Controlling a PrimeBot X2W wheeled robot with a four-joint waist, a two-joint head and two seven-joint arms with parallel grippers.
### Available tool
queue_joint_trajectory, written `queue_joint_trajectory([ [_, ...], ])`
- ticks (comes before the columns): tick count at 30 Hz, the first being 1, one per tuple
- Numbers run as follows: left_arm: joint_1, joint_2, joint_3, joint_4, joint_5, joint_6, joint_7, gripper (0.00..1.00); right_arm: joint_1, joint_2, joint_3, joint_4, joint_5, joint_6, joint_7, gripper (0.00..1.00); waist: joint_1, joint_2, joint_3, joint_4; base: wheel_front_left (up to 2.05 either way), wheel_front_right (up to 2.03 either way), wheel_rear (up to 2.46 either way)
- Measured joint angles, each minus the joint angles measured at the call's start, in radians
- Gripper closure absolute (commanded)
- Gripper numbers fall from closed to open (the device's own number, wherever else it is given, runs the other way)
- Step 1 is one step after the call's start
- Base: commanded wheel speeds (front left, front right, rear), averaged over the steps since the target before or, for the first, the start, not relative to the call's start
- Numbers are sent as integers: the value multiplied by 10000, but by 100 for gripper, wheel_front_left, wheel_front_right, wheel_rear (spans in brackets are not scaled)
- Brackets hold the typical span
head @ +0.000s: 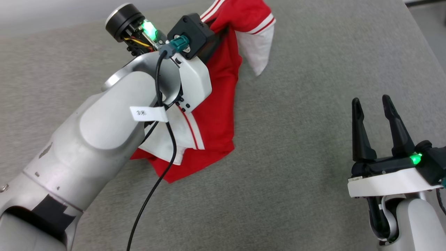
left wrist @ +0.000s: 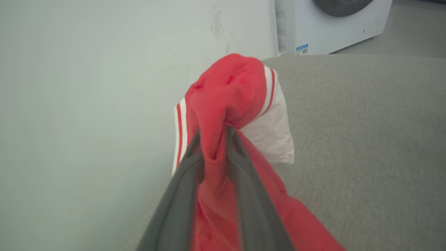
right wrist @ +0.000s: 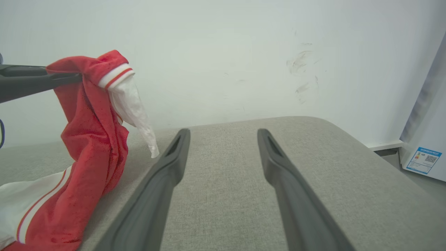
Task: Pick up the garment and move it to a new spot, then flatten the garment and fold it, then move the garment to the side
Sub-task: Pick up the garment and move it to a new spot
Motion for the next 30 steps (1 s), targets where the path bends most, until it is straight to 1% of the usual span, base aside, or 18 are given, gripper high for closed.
queue_joint_trajectory([
  [4, -252, -180, -416, 1007, -203, -40, -284, 0, -29, 0, 165, 44, 130, 0, 0, 0, 0, 0, 326, -309, 0, 0, 0],
  [7, -375, -199, -671, 1473, -430, -44, -656, 0, -36, 2, 203, 104, 128, 0, 0, 0, 0, 0, 334, -309, 0, 0, 0],
  [12, -399, -125, -750, 1965, -915, -56, -1344, 0, -25, 4, 165, 192, -8, 0, 0, 0, -1, 0, 3, 28, 0, 0, 0],
  [17, -268, 38, -412, 2146, -1336, -38, -1954, 0, 136, 8, 33, 198, -282, 0, 0, 0, -1, 0, -499, 527, 0, 0, 0],
  [20, 172, 274, -86, 1954, -1546, 211, -2194, 0, 284, 6, -132, 184, -518, 0, 0, 0, -2, 0, -832, 890, 0, 0, 0],
  [23, 822, 514, 265, 1440, -1753, 589, -2313, 0, 462, 8, -270, 159, -671, 0, 0, 0, -2, 0, -1159, 1283, 0, 0, 0],
  [27, 2016, 965, 828, 437, -2038, 1279, -2399, 0, 700, 8, -422, 151, -842, 0, 0, 0, -3, 0, -1590, 1801, 0, 0, 0],
  [30, 3139, 1248, 1221, -564, -2171, 1789, -2405, 0, 878, 10, -414, 117, -938, 0, 0, 0, -3, 0, -1882, 2158, 0, 0, 0],
])
